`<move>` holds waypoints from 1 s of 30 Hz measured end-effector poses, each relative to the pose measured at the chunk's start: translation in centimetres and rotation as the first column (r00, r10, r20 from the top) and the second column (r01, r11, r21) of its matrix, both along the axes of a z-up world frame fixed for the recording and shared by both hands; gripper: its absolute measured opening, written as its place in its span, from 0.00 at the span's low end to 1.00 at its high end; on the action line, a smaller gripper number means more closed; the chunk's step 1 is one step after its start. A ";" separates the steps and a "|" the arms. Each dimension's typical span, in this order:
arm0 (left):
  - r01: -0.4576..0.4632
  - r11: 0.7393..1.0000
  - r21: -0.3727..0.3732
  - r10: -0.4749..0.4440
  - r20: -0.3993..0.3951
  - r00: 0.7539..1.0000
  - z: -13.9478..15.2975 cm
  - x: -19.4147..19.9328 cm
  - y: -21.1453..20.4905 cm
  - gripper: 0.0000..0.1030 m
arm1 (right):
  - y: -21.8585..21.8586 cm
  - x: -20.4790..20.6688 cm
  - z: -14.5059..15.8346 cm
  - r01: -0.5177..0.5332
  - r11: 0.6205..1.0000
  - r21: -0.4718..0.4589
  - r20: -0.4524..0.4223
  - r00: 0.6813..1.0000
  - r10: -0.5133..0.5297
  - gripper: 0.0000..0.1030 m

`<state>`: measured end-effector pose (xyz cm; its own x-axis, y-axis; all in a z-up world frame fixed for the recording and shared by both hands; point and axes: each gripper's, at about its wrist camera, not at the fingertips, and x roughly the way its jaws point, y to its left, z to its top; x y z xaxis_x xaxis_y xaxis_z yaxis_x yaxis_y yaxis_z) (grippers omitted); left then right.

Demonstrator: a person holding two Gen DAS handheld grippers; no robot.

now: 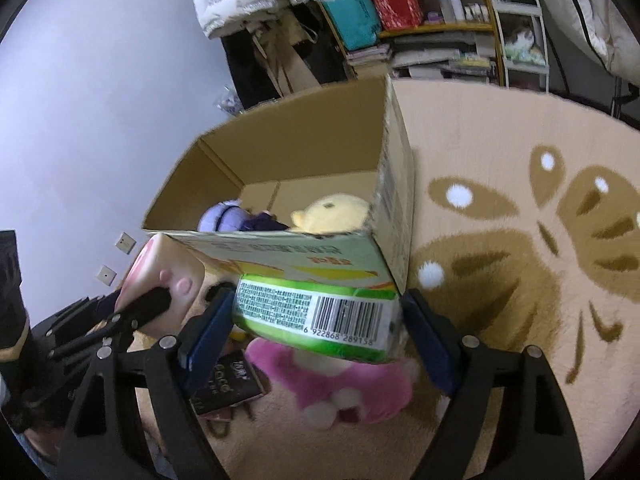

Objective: Organize soft objects
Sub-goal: 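Lift both held items over the box and open both grippers to drop them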

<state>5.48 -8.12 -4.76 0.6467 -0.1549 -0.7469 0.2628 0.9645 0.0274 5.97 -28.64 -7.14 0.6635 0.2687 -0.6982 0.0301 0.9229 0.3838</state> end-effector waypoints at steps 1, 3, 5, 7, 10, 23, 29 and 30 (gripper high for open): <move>-0.005 1.000 0.001 0.005 0.011 1.000 0.3 -0.1 0.3 0.32 | 0.2 -0.3 0.5 -0.002 1.000 -0.006 0.014 1.000 0.003 0.85; -0.017 1.000 0.005 0.017 0.043 0.999 1.3 -0.3 0.7 0.32 | 0.5 -0.8 1.4 -0.008 1.000 -0.016 0.042 0.999 0.009 0.85; -0.026 1.000 0.013 0.025 0.074 0.997 2.2 -0.4 1.1 0.32 | 0.8 -1.2 2.2 -0.011 1.000 -0.026 0.067 0.998 0.013 0.85; -0.030 0.999 0.014 0.028 0.102 0.994 3.1 -0.5 1.5 0.32 | 0.9 -1.3 3.0 -0.012 0.999 -0.033 0.088 0.996 0.015 0.85; -0.035 0.999 0.007 0.034 0.130 0.991 4.2 -0.3 1.8 0.32 | 0.9 -1.4 4.3 -0.013 0.999 -0.036 0.119 0.993 0.017 0.85; -0.034 0.999 0.006 0.031 0.269 0.963 7.9 3.5 1.7 0.32 | 0.3 0.8 8.1 -0.029 0.999 -0.033 0.232 0.972 0.036 0.85; -0.034 0.999 -0.002 0.033 0.273 0.961 7.8 5.8 1.4 0.32 | 0.6 2.6 8.0 -0.045 0.997 -0.055 0.240 0.969 0.057 0.85; -0.033 0.999 0.006 0.030 0.272 0.962 7.6 6.2 1.2 0.33 | 0.7 2.9 7.8 -0.047 0.997 -0.059 0.237 0.970 0.059 0.85</move>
<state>11.64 -6.90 2.80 0.8301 -0.1244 -0.5435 0.2133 0.9715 0.1034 8.88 -27.93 0.65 0.7985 0.2750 -0.5354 -0.1060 0.9399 0.3247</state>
